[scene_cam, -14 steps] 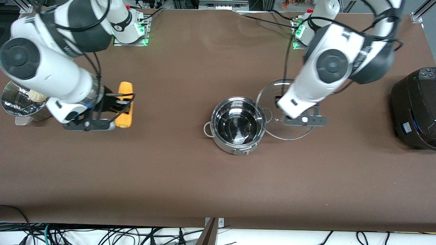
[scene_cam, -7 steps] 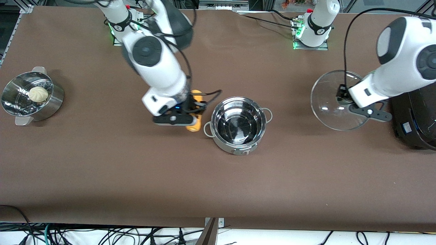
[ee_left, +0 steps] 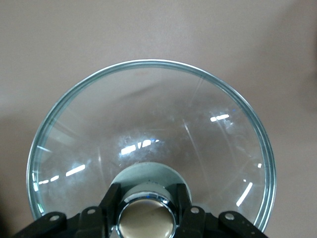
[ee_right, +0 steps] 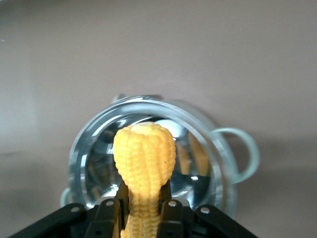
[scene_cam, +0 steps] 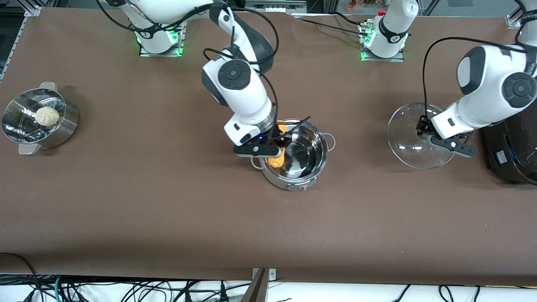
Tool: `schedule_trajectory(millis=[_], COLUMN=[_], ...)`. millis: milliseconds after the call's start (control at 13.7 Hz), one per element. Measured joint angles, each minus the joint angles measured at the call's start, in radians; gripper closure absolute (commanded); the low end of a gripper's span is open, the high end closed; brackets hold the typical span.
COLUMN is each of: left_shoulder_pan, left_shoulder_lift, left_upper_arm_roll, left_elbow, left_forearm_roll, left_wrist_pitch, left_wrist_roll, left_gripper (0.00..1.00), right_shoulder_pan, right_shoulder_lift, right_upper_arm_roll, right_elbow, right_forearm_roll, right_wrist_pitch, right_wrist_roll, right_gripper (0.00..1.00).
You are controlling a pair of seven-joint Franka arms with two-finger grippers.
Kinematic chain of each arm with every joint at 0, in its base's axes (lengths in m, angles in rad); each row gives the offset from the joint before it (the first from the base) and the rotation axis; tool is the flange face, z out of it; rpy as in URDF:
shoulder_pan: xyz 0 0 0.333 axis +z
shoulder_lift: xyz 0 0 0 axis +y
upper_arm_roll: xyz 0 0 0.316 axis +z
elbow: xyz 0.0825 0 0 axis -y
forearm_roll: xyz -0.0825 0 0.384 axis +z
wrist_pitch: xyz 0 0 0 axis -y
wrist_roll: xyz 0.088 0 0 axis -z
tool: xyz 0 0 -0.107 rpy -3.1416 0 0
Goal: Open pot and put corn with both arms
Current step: 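Lower the corn into the pot with the right gripper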
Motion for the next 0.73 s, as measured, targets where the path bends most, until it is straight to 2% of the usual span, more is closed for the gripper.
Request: schedule_trajectory(millis=[218,583,655,728], left_shoulder_pan=[-0.001,-0.010,-0.014,-0.018], left_shoulder_lift=[0.036,0.178,0.206,0.221], left_upper_arm_roll=[0.000,-0.006,-0.007,-0.007], left_elbow=[-0.099,-0.110,-0.110,-0.109], left_forearm_roll=[-0.028,-0.127,-0.127,-0.127], left_wrist_pitch=[0.142,0.250,0.268,0.275], left_wrist_roll=[0.004,0.008,0.008,0.005], left_gripper=[1.00,1.00,1.00,1.00], right_shoulder_pan=[0.031,0.031,0.031,0.031], right_shoulder_lift=[0.049,0.100,0.107,0.114], right_upper_arm_roll=[0.000,0.011,0.011,0.011], right_elbow=[0.013,0.019,0.019,0.019], right_forearm_roll=[0.000,0.000,0.000,0.000], right_wrist_pitch=[0.076,0.116,0.118,0.119], right_wrist_roll=[0.060,0.062,0.062,0.062], right_gripper=[0.95,0.90,0.71,0.61])
